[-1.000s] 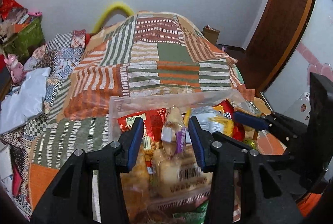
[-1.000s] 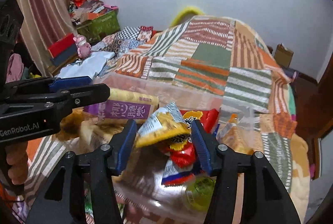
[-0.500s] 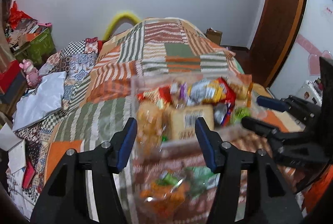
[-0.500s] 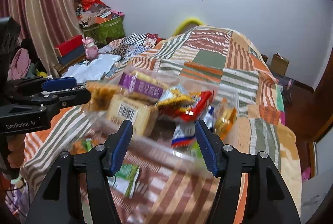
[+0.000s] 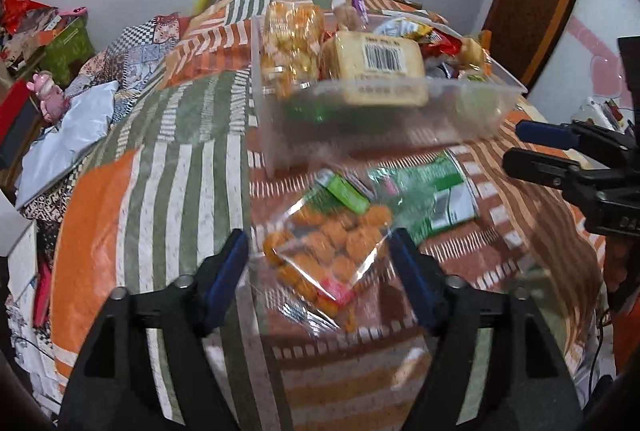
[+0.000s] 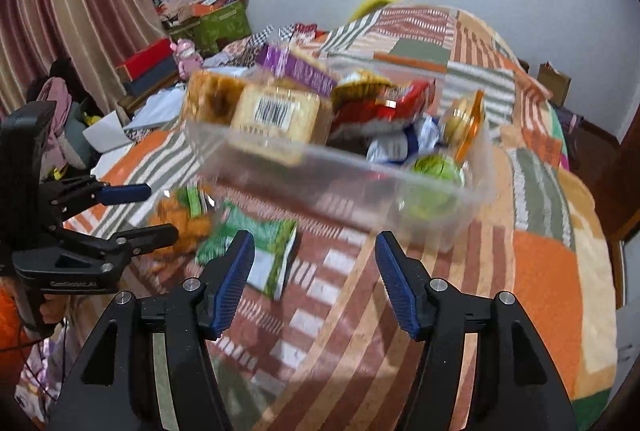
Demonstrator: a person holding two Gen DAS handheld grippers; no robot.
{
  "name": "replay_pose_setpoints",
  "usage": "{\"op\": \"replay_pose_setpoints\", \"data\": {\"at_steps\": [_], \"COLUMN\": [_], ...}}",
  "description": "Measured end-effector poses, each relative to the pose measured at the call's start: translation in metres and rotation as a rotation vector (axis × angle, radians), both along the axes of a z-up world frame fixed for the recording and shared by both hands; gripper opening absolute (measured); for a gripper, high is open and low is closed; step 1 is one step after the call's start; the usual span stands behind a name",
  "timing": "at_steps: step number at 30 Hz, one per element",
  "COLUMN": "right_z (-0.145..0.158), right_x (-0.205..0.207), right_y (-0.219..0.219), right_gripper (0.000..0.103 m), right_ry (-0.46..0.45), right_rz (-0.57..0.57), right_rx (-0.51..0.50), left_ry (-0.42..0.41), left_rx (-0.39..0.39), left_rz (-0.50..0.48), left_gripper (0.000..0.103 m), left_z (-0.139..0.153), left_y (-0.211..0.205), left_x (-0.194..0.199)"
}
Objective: Organize snacks
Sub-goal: 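Grasp the orange puff-ball bag with the left tool while the right tool grasps the green snack bag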
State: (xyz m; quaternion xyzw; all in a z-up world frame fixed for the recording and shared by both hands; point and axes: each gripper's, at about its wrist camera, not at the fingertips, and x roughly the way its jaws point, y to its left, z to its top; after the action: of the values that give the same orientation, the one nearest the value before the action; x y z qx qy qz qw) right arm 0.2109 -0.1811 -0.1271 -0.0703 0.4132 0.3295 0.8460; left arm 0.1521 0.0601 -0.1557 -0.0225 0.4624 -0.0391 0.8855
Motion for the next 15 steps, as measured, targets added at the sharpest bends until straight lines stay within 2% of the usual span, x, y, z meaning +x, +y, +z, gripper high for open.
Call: {"op": "replay_pose_setpoints", "data": {"at_steps": [6, 8, 15], "right_z": [-0.013, -0.015, -0.018], "right_x": [-0.005, -0.006, -0.006], "right_y": [0.000, 0.001, 0.013], "right_gripper": [0.062, 0.073, 0.074], "right_ry": [0.036, 0.039, 0.035], "right_rz": [0.014, 0.020, 0.069], "right_rx": [-0.015, -0.021, -0.048], "left_ry": [0.025, 0.026, 0.046], "left_rx": [0.043, 0.037, -0.005], "left_rz": [-0.026, -0.030, -0.060], "left_gripper": [0.081, 0.083, 0.085], "left_z": [-0.012, -0.014, -0.021], "left_y": [-0.005, -0.003, 0.001], "left_x": [0.003, 0.011, 0.039]}}
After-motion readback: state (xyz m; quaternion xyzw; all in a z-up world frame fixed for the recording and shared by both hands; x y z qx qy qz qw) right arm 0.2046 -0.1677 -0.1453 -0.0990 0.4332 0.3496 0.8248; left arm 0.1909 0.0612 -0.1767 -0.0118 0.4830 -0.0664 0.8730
